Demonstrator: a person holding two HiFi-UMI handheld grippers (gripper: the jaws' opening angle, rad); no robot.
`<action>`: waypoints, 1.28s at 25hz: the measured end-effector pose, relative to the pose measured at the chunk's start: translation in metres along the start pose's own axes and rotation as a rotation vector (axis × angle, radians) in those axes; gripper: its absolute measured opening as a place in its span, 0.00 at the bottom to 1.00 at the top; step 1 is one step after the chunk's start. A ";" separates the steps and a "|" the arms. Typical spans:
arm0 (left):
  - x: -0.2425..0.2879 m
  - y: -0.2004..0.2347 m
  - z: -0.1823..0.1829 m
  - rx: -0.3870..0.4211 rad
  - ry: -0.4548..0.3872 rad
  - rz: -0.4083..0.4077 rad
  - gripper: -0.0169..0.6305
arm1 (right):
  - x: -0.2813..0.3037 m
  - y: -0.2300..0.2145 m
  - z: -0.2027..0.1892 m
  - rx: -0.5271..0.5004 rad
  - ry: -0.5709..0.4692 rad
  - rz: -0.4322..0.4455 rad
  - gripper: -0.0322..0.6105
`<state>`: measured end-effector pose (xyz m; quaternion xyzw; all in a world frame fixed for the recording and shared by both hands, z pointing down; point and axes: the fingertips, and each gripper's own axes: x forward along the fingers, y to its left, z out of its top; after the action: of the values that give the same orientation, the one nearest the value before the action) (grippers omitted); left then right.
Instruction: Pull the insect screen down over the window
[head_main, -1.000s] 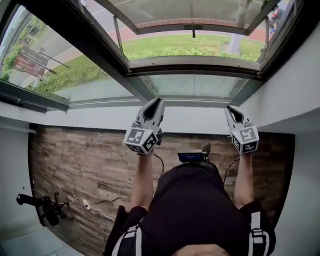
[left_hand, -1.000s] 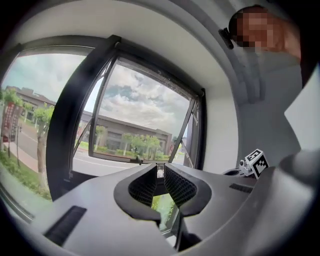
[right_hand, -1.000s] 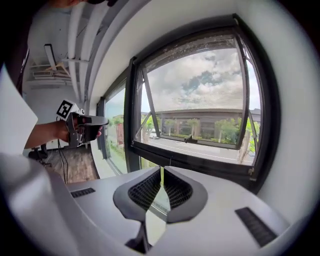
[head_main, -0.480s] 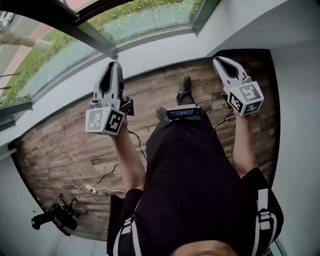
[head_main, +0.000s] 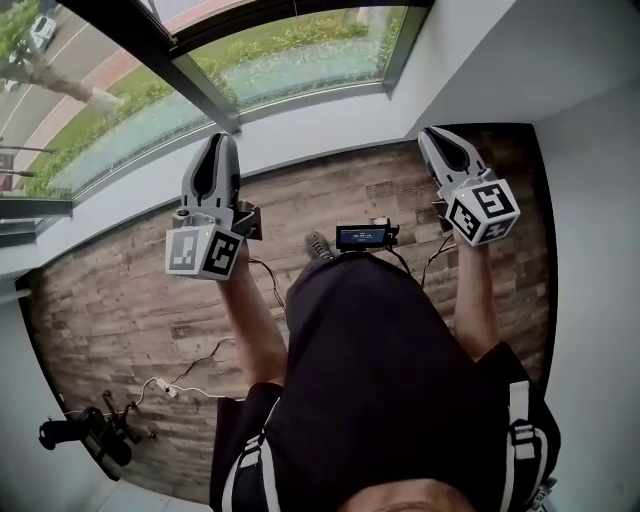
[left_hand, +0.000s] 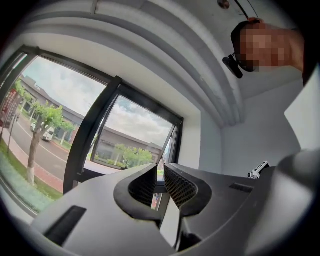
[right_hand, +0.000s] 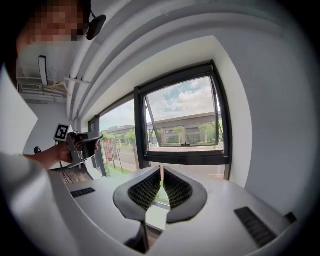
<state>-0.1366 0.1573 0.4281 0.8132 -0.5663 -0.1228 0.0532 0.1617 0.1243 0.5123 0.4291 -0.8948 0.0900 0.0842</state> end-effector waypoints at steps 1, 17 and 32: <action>-0.002 -0.014 0.000 0.002 0.004 -0.002 0.10 | -0.014 -0.003 0.000 0.019 -0.012 0.003 0.08; -0.091 -0.187 -0.020 0.054 0.110 -0.035 0.10 | -0.193 -0.020 -0.061 0.390 -0.214 0.094 0.08; -0.166 -0.188 0.026 -0.049 -0.048 -0.155 0.10 | -0.237 0.060 -0.040 0.230 -0.262 -0.001 0.06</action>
<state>-0.0270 0.3798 0.3838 0.8500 -0.4995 -0.1598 0.0500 0.2636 0.3492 0.4917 0.4446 -0.8817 0.1350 -0.0825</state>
